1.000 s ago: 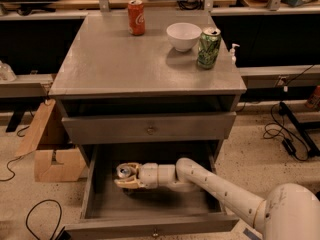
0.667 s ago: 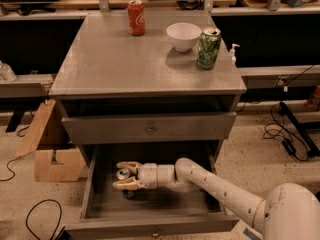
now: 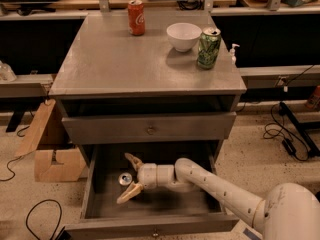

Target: Place redbull can into middle drawer

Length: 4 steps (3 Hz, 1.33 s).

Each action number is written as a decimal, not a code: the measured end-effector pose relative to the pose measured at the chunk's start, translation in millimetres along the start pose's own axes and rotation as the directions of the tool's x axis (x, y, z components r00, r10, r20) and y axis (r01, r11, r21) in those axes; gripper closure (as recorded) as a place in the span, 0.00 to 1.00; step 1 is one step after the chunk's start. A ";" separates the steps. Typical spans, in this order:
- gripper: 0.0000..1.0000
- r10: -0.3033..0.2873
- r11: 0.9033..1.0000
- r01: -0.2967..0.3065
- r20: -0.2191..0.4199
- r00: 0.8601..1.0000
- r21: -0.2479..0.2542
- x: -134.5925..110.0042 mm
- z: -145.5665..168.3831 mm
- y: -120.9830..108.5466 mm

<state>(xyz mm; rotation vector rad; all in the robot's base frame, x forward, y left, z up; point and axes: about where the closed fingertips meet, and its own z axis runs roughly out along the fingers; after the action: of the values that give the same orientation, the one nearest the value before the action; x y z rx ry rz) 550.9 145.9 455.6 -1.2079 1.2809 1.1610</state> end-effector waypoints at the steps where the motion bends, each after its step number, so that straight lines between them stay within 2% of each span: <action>1: 0.00 -0.001 1.000 0.001 -0.042 0.999 0.010 -20.9 -21.8 4.2; 2: 0.00 0.004 0.994 0.011 -0.141 0.990 0.108 -44.2 -74.4 16.2; 3: 0.00 0.065 0.966 0.009 -0.277 0.959 0.258 -56.4 -137.3 34.8; 4: 0.00 0.040 0.965 0.054 -0.347 0.937 0.257 -71.7 -143.2 52.5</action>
Offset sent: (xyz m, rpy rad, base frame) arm -0.0517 -0.1504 0.0747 -0.2947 0.0060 -0.2549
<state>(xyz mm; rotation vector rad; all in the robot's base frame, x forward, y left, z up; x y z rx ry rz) 493.2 9.3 535.6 -1.2514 1.6386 0.7570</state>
